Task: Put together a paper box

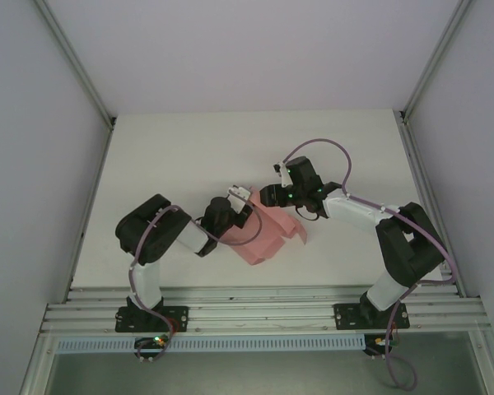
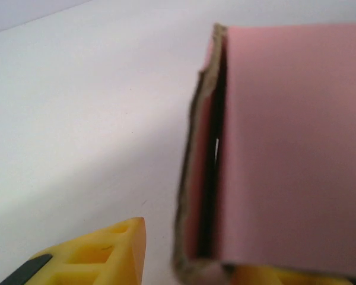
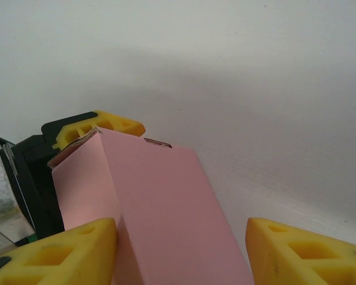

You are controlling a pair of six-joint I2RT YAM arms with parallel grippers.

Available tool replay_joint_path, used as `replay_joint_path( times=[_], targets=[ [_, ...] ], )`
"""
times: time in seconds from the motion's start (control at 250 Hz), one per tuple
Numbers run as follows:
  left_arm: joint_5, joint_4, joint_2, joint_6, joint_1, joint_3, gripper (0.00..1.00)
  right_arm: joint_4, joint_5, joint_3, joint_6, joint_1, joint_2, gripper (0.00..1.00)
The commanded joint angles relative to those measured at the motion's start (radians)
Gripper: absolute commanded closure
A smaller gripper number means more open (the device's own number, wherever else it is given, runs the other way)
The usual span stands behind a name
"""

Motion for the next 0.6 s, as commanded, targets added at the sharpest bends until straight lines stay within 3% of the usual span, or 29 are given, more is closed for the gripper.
replay_joint_path(
  times=[0.0, 0.236, 0.395, 0.479, 0.595],
  targets=[
    [0.042, 0.038, -0.049, -0.053, 0.019, 0.000, 0.60, -0.150, 0.002, -0.048, -0.014, 0.009, 0.023, 0.41],
    [0.080, 0.027, -0.061, -0.079, 0.033, 0.011, 0.62, -0.147, 0.002, -0.048, -0.017, 0.009, 0.025, 0.41],
    [0.054, 0.005, -0.014, -0.071, 0.036, 0.044, 0.80, -0.138, -0.004, -0.047, -0.021, 0.009, 0.028, 0.40],
    [0.060, 0.053, 0.001, -0.081, 0.037, 0.036, 1.00, -0.137, -0.004, -0.050, -0.018, 0.009, 0.035, 0.40],
    [0.045, 0.043, -0.013, -0.084, 0.039, 0.038, 1.00, -0.130, 0.007, -0.053, -0.018, 0.010, 0.028, 0.38]
  ],
)
